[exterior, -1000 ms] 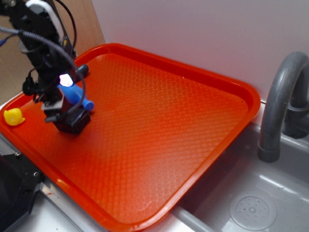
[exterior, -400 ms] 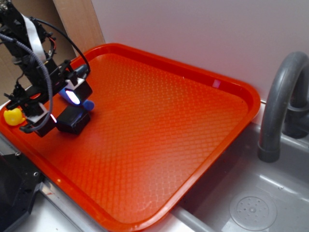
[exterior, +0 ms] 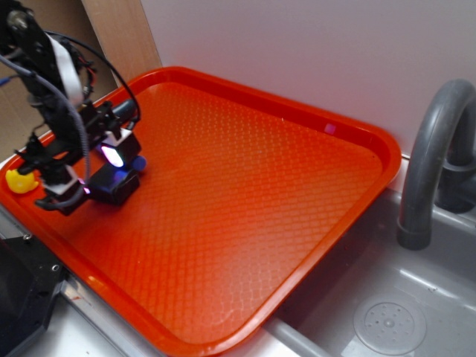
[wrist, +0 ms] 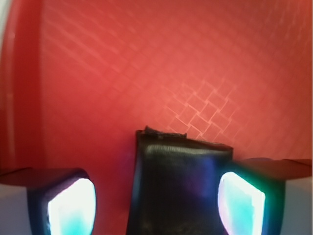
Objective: Grab the black box.
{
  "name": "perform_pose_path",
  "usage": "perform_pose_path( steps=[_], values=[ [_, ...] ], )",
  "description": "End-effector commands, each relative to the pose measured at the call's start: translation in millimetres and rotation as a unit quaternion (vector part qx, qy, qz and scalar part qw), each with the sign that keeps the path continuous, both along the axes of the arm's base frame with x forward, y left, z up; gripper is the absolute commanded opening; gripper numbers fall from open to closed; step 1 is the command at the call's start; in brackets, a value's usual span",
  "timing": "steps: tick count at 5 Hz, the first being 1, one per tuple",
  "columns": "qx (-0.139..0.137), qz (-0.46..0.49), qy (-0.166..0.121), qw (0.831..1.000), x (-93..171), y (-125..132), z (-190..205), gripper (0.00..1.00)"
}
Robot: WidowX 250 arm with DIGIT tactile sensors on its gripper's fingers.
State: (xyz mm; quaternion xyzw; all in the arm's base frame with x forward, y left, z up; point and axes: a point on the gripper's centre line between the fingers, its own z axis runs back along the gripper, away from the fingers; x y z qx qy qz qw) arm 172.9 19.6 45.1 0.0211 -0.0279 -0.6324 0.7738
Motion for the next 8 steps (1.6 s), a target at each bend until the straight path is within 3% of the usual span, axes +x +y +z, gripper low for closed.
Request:
perform_pose_path(
  steps=[1, 2, 3, 6, 7, 8],
  values=[
    [0.03, 0.037, 0.016, 0.999, 11, -8, -24, 1.0],
    [0.039, 0.05, 0.026, 0.998, 8, -10, -30, 0.91],
    [0.035, 0.055, 0.024, 0.998, 7, -9, -24, 0.0],
    [0.051, 0.11, -0.012, 0.993, 3, 0, 30, 0.0],
    [0.039, 0.122, -0.021, 0.991, 6, -3, 56, 0.0],
    [0.022, 0.107, -0.015, 0.994, 5, 0, 65, 1.0]
  ],
)
